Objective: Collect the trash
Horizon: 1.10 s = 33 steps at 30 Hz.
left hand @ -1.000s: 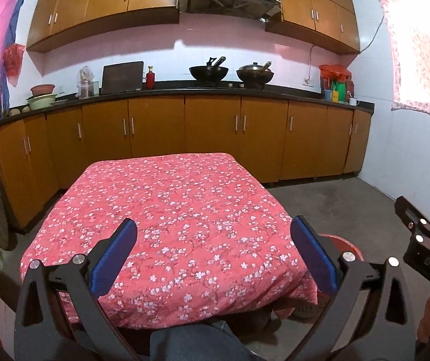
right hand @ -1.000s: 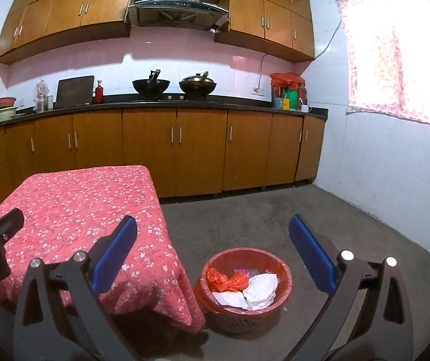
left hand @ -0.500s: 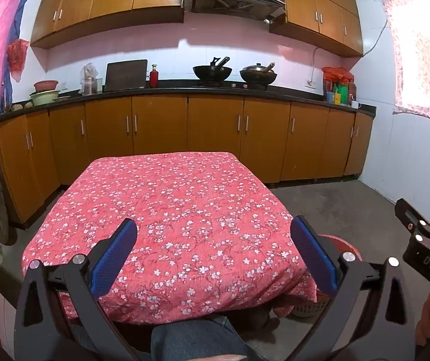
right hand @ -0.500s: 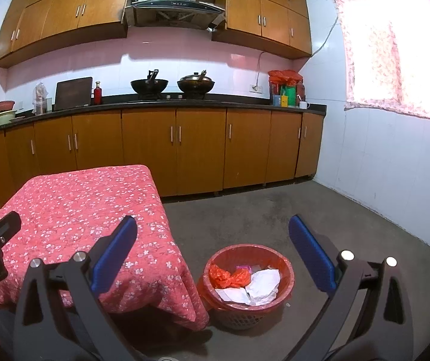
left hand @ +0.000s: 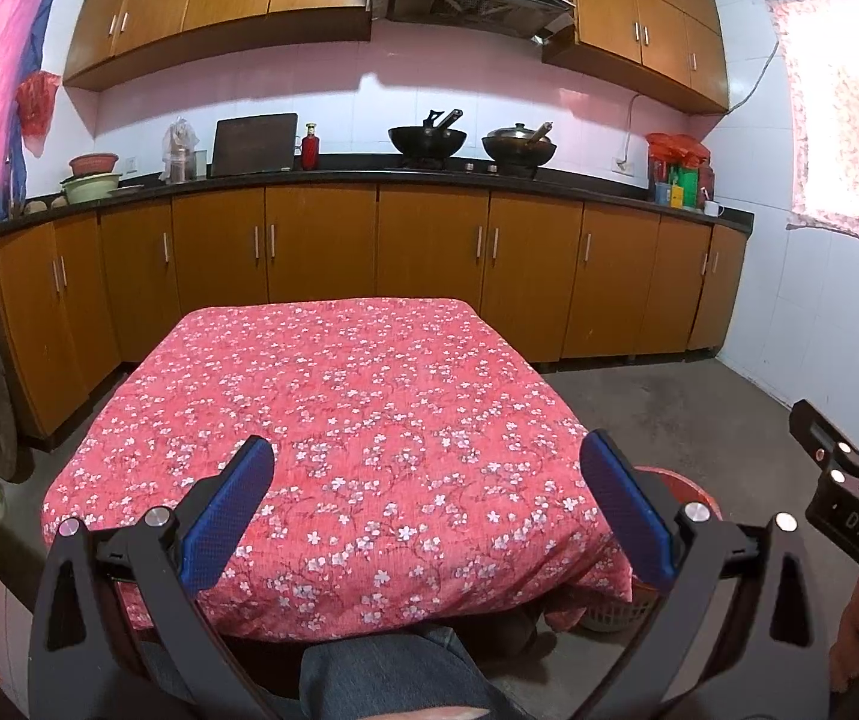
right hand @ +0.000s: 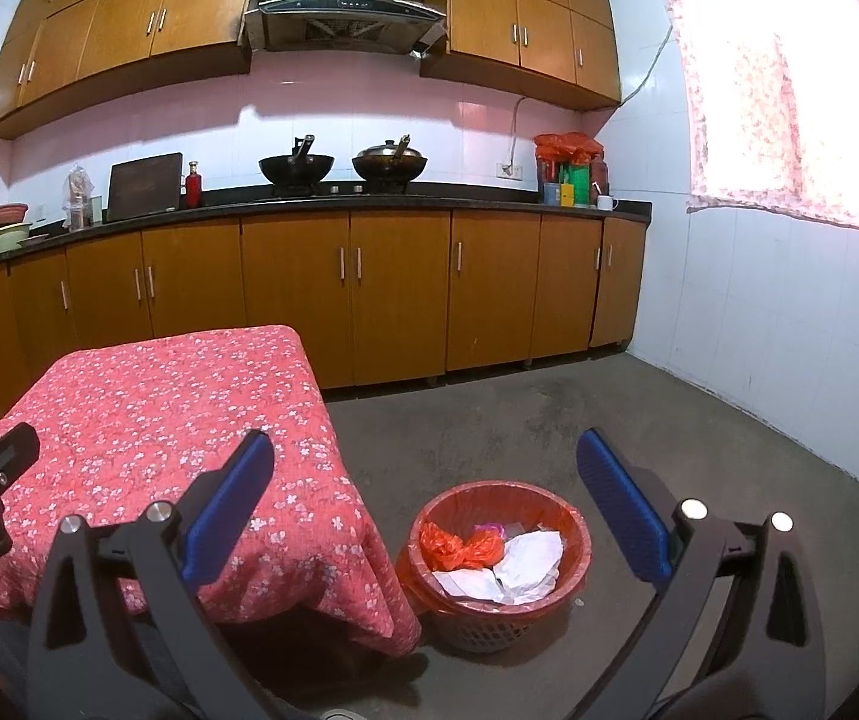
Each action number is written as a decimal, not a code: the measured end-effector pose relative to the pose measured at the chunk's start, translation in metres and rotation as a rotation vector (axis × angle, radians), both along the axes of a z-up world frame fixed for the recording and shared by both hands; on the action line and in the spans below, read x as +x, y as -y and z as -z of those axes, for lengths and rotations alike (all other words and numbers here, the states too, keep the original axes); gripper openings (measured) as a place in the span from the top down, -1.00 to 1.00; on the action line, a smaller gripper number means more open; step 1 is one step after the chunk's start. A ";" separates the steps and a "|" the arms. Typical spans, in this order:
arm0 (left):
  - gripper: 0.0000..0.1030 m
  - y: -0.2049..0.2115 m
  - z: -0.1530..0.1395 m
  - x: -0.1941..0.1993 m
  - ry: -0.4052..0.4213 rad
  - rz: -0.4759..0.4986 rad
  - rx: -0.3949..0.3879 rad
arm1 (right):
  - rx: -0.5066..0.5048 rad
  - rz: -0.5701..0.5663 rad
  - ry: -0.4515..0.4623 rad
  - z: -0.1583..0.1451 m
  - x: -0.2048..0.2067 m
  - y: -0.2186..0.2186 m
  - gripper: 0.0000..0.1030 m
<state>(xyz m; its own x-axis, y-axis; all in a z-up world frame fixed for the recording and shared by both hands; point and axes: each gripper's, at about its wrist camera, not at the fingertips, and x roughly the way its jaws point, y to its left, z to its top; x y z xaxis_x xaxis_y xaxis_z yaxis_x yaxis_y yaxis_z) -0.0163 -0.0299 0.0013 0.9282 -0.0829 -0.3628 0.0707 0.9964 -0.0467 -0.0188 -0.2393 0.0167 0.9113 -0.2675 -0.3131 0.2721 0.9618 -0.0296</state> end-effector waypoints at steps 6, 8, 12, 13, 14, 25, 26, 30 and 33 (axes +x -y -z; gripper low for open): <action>-0.96 0.000 0.001 0.000 -0.002 0.002 0.000 | 0.000 0.000 0.000 0.000 0.000 0.000 -0.92; -0.96 0.000 0.001 0.000 -0.002 0.003 0.000 | 0.000 0.000 0.000 0.000 0.000 0.000 -0.92; -0.96 0.001 0.001 0.000 -0.004 0.002 0.000 | 0.002 0.001 0.000 0.001 0.000 0.000 -0.92; -0.96 0.000 0.002 0.000 -0.005 0.003 0.001 | 0.002 0.001 0.000 0.000 0.000 0.000 -0.92; -0.96 0.000 0.002 0.000 -0.005 0.003 0.001 | 0.002 0.001 0.001 0.001 0.000 0.000 -0.92; -0.96 0.000 0.001 0.000 -0.006 0.002 0.000 | 0.001 0.001 0.001 0.001 0.000 -0.001 -0.92; -0.96 -0.001 0.002 0.000 -0.006 0.004 0.000 | 0.002 0.001 0.001 0.001 0.000 -0.001 -0.92; -0.96 -0.001 0.004 0.000 -0.007 0.007 0.002 | 0.003 0.002 0.001 0.001 0.000 -0.001 -0.92; -0.96 -0.001 0.004 0.000 -0.008 0.006 0.001 | 0.002 0.001 0.000 0.001 0.000 -0.001 -0.92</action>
